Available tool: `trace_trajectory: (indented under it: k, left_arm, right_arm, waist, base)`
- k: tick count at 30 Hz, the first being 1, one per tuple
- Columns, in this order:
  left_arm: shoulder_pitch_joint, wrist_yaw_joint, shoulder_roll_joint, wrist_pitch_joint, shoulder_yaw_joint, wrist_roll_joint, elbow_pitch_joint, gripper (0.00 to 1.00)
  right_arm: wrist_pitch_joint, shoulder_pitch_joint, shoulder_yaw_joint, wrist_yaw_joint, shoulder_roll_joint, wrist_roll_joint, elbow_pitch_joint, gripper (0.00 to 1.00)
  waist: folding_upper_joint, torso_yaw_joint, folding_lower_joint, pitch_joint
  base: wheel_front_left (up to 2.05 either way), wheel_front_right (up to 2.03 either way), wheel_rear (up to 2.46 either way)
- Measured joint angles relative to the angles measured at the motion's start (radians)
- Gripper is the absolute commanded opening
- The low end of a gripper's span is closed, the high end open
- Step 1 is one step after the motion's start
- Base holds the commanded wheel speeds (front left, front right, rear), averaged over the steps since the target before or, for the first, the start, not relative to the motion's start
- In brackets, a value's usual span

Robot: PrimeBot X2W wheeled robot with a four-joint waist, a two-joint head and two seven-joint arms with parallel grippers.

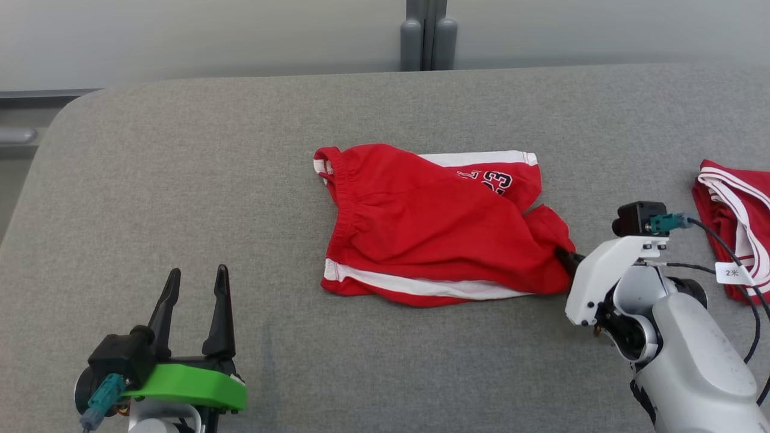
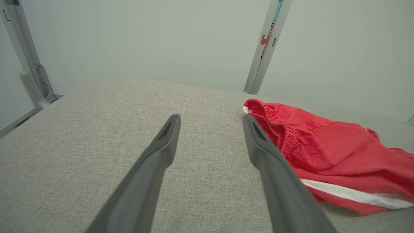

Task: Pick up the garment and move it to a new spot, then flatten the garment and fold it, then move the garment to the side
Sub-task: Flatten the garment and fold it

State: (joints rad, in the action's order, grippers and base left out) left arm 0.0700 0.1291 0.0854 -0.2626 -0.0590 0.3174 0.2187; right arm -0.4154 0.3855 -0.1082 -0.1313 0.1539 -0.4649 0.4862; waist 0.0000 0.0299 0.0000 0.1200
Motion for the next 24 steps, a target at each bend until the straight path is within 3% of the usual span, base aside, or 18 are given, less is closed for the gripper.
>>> trace_trajectory:
  k: [7,12,13,19,24]
  left_arm:
    - [0.007,0.0,0.0,0.0,0.0,0.0,-0.01,1.0]
    - [0.026,0.0,0.008,0.0,-0.005,0.0,-0.013,1.0]
    - [0.028,0.0,0.008,0.0,-0.006,0.001,-0.013,1.0]
    - [0.036,0.0,0.009,0.0,-0.007,0.002,-0.013,1.0]
    - [0.037,0.0,0.008,0.0,0.003,0.001,-0.009,1.0]
  right_arm:
    - [0.096,0.088,0.031,0.0,0.008,0.021,-0.014,0.0]
    - [0.18,0.178,0.066,0.0,0.001,0.07,0.054,0.0]
    - [0.189,0.194,0.073,0.0,-0.002,0.08,0.079,1.0]
    - [0.264,0.246,0.088,0.0,-0.013,0.153,0.185,1.0]
    - [0.41,0.261,0.097,0.0,0.0,0.225,0.198,1.0]
  waist:
    - [0.0,0.008,0.0,0.019]
    - [0.0,0.02,0.0,0.038]
    - [0.0,0.023,0.0,0.042]
    - [0.0,0.036,0.0,0.061]
    - [0.0,0.026,0.0,0.054]
  base:
    - [0.0,0.0,0.0]
    - [0.0,0.0,0.0]
    - [0.0,0.0,0.0]
    - [0.0,0.0,0.0]
    - [0.0,0.0,0.0]
